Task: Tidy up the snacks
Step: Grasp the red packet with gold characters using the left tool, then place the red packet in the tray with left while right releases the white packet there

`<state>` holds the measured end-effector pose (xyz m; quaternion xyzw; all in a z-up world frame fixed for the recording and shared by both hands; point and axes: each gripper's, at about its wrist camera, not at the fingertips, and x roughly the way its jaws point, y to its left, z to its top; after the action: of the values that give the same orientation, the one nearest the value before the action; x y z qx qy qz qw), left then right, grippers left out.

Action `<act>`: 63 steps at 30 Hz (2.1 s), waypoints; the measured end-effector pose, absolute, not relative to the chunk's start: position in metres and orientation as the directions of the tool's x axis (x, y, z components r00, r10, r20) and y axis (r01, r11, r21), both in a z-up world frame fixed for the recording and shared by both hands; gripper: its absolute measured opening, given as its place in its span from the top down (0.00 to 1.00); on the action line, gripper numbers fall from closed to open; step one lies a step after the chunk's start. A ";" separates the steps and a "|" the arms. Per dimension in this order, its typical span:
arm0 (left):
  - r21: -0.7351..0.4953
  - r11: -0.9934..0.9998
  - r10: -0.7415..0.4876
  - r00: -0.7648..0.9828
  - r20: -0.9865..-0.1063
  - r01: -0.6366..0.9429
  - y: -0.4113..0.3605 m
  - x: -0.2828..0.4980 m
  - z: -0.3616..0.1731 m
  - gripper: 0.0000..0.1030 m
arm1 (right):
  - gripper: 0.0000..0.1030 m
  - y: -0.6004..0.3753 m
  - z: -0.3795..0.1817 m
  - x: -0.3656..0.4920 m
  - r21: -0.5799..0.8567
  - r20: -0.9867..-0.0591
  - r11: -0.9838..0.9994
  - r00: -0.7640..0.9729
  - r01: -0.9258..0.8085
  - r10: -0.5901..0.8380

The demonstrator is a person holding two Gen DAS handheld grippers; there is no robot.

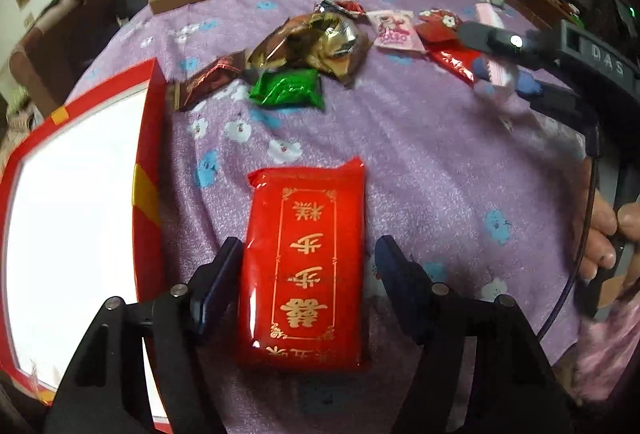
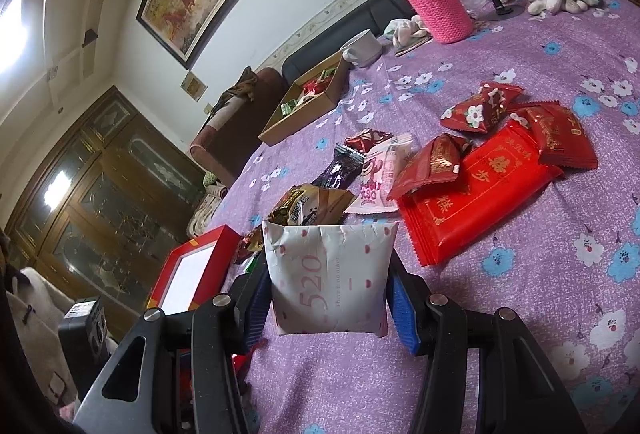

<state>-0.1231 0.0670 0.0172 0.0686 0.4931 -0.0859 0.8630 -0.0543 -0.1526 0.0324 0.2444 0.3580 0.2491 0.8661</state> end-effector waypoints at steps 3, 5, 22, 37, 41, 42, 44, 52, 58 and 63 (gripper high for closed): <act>0.022 0.979 -0.087 0.512 -0.855 0.204 0.073 -0.121 0.019 0.46 | 0.47 -0.151 0.032 -0.055 0.591 -0.506 0.765 0.622 -0.256 0.598; 0.002 0.983 -0.096 0.521 -0.848 0.184 0.082 -0.121 0.021 0.56 | 0.47 -0.152 0.032 -0.055 0.592 -0.506 0.765 0.623 -0.252 0.596; -0.173 0.968 -0.251 0.628 -0.737 0.183 0.119 -0.155 0.068 0.57 | 0.54 -0.092 0.044 -0.066 0.533 -0.542 0.770 0.558 -0.350 0.629; 0.020 0.987 0.129 0.710 -0.692 -0.160 0.237 -0.181 0.073 0.56 | 0.52 0.101 0.055 -0.104 0.479 -0.578 0.613 0.300 -0.628 0.759; 0.044 0.978 0.176 0.689 -0.703 -0.205 0.246 -0.181 0.065 0.54 | 0.46 0.114 0.046 -0.102 0.487 -0.596 0.613 0.276 -0.623 0.754; 0.044 0.977 0.178 0.692 -0.699 -0.206 0.247 -0.181 0.065 0.54 | 0.45 0.110 0.045 -0.101 0.489 -0.595 0.619 0.284 -0.615 0.752; 0.041 0.975 0.185 0.699 -0.690 -0.218 0.248 -0.183 0.066 0.47 | 0.43 0.098 0.044 -0.093 0.492 -0.594 0.644 0.316 -0.586 0.740; -0.005 0.979 0.142 0.704 -0.696 -0.202 0.251 -0.190 0.064 0.40 | 0.38 0.077 0.049 -0.077 0.573 -0.510 0.608 0.341 -0.550 0.790; -0.017 0.974 0.151 0.704 -0.694 -0.226 0.260 -0.199 0.066 0.40 | 0.58 0.104 0.046 -0.077 0.647 -0.503 0.496 0.165 -0.579 0.848; -0.024 0.985 0.108 0.710 -0.696 -0.174 0.250 -0.198 0.066 0.40 | 0.55 0.045 0.065 -0.067 0.583 -0.493 0.612 0.365 -0.535 0.789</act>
<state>-0.1985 0.2504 0.0664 -0.0440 0.3730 0.0762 0.9237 -0.0670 0.0445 0.0651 0.1642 0.3874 0.4089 0.8098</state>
